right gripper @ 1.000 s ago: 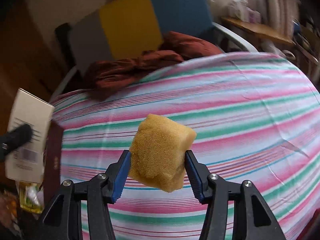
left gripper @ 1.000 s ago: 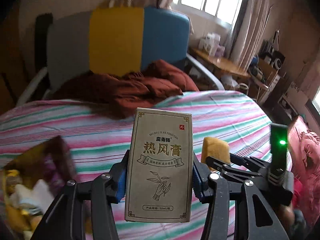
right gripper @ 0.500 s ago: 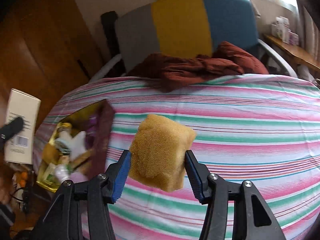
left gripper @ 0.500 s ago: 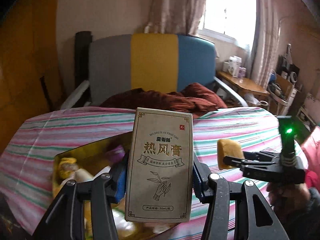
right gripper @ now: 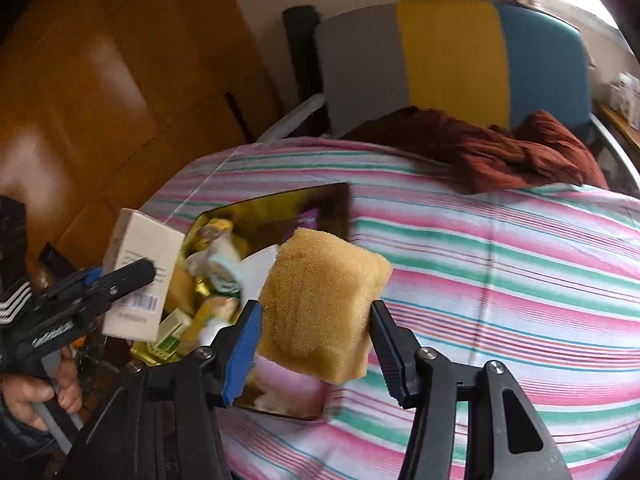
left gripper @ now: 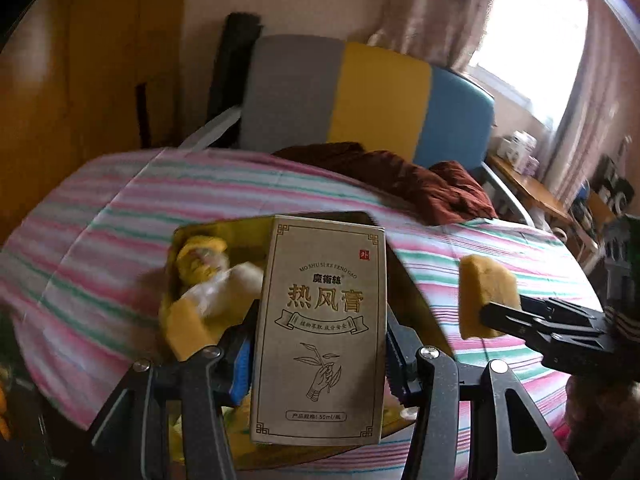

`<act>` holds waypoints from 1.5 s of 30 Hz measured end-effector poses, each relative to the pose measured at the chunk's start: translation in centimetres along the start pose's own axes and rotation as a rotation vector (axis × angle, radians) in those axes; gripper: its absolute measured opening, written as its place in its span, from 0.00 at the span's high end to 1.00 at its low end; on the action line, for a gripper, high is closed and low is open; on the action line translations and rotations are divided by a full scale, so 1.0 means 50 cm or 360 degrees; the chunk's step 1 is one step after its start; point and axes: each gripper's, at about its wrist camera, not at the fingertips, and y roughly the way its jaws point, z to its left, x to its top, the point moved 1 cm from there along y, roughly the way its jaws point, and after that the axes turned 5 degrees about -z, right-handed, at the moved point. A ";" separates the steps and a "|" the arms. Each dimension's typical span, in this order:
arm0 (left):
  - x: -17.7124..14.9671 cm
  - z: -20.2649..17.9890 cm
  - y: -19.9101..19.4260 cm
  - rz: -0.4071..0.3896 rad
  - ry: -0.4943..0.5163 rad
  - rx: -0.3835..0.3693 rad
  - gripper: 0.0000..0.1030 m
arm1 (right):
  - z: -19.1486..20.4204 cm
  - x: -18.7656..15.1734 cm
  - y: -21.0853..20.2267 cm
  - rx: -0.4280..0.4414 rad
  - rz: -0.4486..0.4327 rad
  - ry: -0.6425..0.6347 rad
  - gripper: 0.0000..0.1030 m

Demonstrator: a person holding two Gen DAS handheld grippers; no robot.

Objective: Organize objects
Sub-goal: 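Carry the white box and yellow sponge into the gold tray and release both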

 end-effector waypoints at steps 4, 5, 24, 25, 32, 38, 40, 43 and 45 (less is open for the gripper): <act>-0.027 0.056 -0.002 0.0031 -0.0082 0.0036 0.48 | 0.046 0.002 0.037 0.0036 0.0049 -0.0058 0.47; -0.032 0.065 0.000 0.0043 -0.0095 0.0040 0.48 | 0.053 0.002 0.044 0.0038 0.0059 -0.0068 0.47; -0.042 0.015 0.083 0.0114 -0.0095 -0.0019 0.48 | 0.071 0.055 0.111 -0.0035 0.0124 -0.0046 0.47; -0.041 0.013 0.089 0.0120 -0.0087 -0.0003 0.48 | 0.070 0.058 0.113 -0.0037 0.0126 -0.0047 0.47; -0.042 0.008 0.117 0.0138 -0.0058 0.0037 0.47 | 0.061 0.080 0.136 -0.0059 0.0139 -0.0049 0.47; -0.042 0.015 0.141 0.0161 -0.0075 0.0020 0.46 | 0.045 0.090 0.159 -0.0071 0.0170 -0.0014 0.47; -0.042 0.013 0.153 0.0178 -0.0076 0.0001 0.44 | 0.047 0.096 0.176 -0.0057 0.0202 -0.0013 0.44; -0.039 0.010 0.173 0.0198 -0.0086 0.0010 0.44 | 0.050 0.109 0.196 -0.0040 0.0209 0.0007 0.41; -0.036 0.010 0.174 0.0180 -0.0081 0.0047 0.38 | 0.049 0.115 0.198 -0.0043 0.0181 0.0029 0.37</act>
